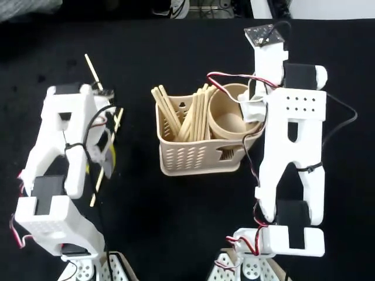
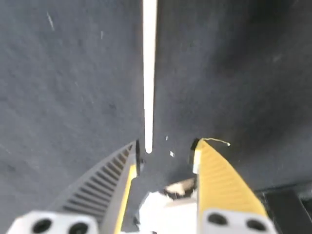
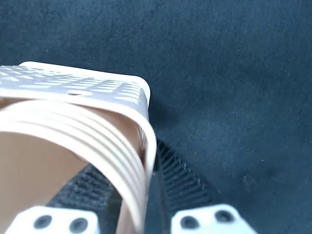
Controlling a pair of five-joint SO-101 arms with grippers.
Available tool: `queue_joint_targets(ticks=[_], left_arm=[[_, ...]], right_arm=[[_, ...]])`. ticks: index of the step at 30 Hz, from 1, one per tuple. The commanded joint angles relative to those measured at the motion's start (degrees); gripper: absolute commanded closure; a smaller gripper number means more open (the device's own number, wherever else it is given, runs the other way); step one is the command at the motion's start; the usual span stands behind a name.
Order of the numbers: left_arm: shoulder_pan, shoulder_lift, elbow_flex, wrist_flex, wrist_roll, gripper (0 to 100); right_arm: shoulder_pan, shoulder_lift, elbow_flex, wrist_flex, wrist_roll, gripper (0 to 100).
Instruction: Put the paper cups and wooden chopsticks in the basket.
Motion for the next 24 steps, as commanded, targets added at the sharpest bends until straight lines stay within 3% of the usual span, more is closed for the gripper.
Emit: queue_joint_targets(ticks=[1,7,15,24], left_arm=[[5.3,-1.9,-10.1,-1.4,-0.3,80],[7.1,-1.2,-12.2,-14.2,0.9,79],[5.1,14.2,-16.8,-20.5,7.8,79],[5.1,31.6,-41.1,-3.1,8.1,80]], right_arm=[[-1.5,-1.3,0.2,-0.4,-0.1,98.6],[-1.4,-1.3,0.2,-0.4,0.0,98.6],[-1.4,-1.3,0.2,-0.4,0.0,98.6],[-1.4,-1.3,0.2,-0.4,0.0,98.6]])
